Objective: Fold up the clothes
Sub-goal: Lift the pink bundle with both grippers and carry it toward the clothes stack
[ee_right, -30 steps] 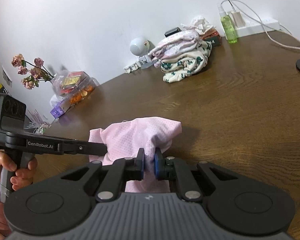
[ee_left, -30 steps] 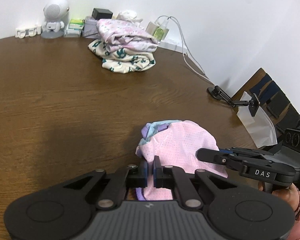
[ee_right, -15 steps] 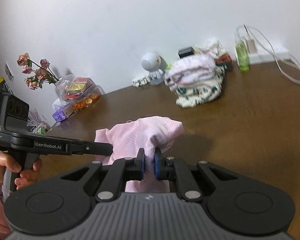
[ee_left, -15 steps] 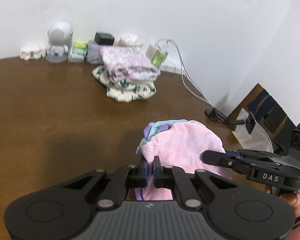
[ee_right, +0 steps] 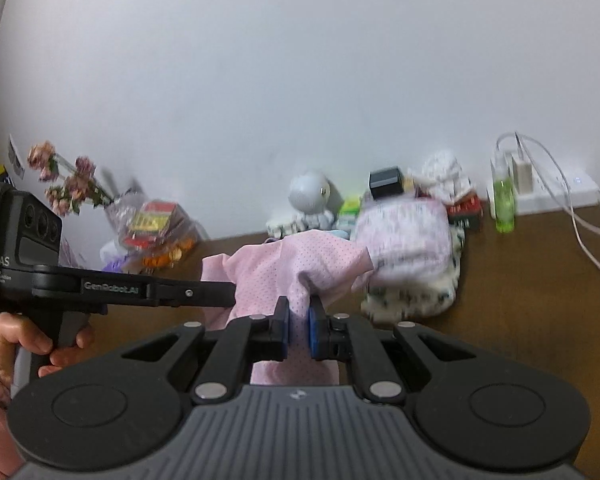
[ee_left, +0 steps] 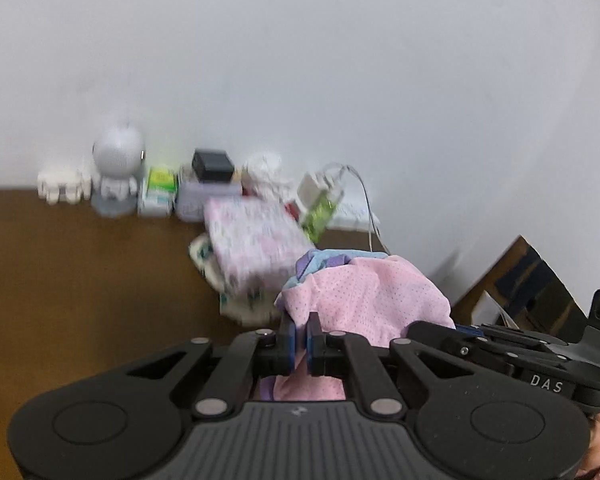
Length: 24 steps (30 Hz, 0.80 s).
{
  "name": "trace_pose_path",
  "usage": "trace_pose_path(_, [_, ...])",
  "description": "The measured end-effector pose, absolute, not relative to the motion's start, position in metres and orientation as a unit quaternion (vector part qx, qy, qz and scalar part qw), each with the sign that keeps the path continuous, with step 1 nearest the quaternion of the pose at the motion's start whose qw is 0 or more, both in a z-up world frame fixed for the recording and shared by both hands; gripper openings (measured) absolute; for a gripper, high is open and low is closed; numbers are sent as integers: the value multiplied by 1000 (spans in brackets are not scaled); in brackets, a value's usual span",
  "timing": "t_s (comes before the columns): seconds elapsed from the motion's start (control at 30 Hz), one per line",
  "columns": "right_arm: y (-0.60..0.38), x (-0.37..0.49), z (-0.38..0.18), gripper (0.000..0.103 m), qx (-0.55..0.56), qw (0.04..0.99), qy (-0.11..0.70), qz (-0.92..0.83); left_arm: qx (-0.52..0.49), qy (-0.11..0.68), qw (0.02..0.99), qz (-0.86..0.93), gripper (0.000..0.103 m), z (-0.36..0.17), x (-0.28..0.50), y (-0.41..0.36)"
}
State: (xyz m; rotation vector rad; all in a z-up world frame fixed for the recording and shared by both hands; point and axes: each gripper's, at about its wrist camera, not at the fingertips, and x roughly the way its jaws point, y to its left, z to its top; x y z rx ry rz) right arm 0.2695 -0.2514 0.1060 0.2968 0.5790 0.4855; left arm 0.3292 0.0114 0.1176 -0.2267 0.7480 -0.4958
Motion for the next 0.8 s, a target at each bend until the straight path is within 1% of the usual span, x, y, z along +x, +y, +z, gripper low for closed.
trace_pose_path(0.17, [-260, 327, 128, 8, 159, 924, 268, 220, -105, 353, 900, -233, 3, 133, 385, 2])
trace_pose_path(0.3, [-265, 382, 127, 8, 170, 922, 272, 218, -97, 368, 898, -220, 3, 130, 442, -11])
trace_pose_path(0.53, [-278, 463, 63, 8, 206, 900, 326, 202, -113, 433, 871, -202, 3, 69, 524, -24])
trace_pose_path(0.63, [-288, 479, 39, 8, 218, 896, 338, 186, -139, 449, 859, -203, 4, 47, 539, -22])
trace_pose_path(0.8, [-298, 490, 16, 8, 226, 894, 343, 181, -150, 452, 855, -206, 4, 31, 547, -22])
